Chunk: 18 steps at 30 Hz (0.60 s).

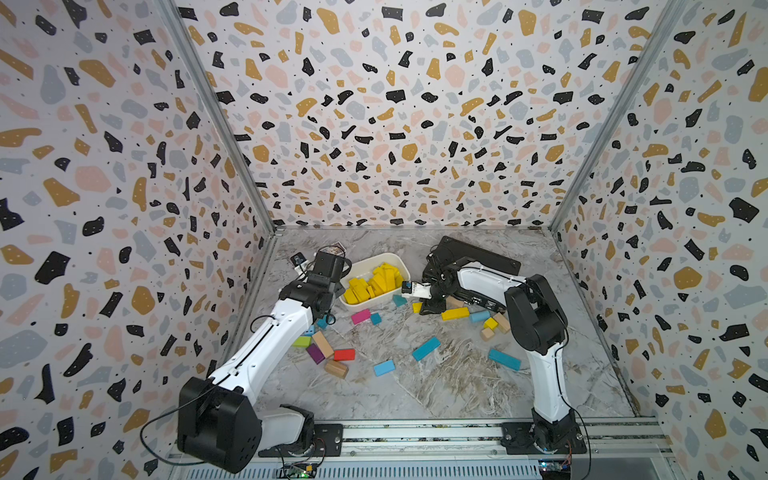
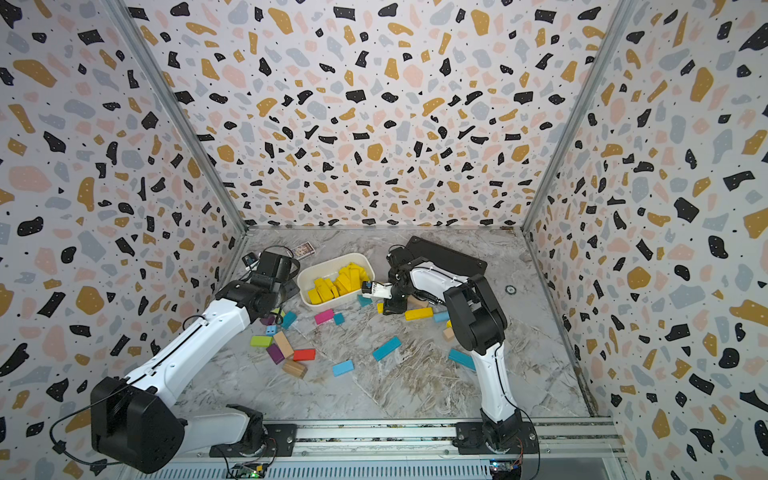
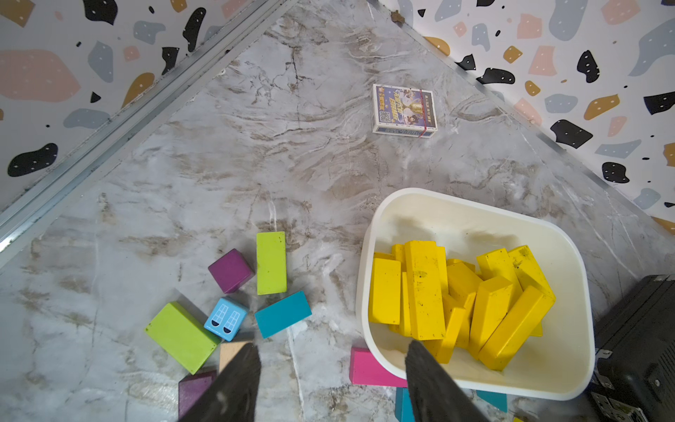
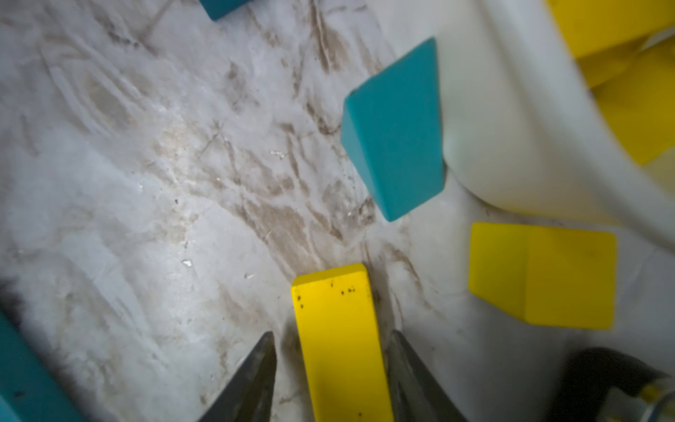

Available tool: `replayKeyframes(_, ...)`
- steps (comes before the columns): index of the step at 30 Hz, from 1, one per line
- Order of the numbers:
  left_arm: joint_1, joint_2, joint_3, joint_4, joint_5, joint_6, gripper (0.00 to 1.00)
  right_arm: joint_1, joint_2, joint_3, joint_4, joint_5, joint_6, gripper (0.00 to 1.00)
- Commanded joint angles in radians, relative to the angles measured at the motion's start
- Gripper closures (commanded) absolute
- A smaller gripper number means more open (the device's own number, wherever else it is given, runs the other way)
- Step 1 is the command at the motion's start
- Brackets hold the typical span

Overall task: Pick out the yellow building blocks
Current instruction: Pick up the building block from the center of the board.

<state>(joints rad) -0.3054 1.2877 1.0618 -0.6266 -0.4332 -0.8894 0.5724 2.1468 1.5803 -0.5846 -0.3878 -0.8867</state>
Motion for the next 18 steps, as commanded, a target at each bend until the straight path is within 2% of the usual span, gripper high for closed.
replayKeyframes(1,0.008,0.001,0.007,0.012,-0.019,0.009,0.36,0.007,-0.001,0.016,-0.024,0.02,-0.015,0.53)
replayKeyframes(4,0.009,0.0,0.008,0.005,-0.032,0.003,0.35,0.009,-0.004,0.001,-0.016,0.031,-0.016,0.64)
replayKeyframes(8,0.016,-0.005,0.003,-0.004,-0.056,-0.003,0.34,0.013,-0.015,-0.012,-0.017,0.031,-0.015,0.84)
replayKeyframes(10,0.02,-0.009,-0.003,0.003,-0.063,-0.003,0.33,0.013,-0.029,-0.011,-0.021,0.029,-0.001,0.91)
replayKeyframes(15,0.031,-0.009,-0.013,0.032,-0.069,-0.002,0.33,0.013,-0.15,-0.052,0.045,0.01,0.105,0.95)
replayKeyframes(18,0.032,-0.017,-0.021,0.051,-0.062,0.009,0.33,0.016,-0.23,-0.115,0.24,-0.028,0.306,0.95)
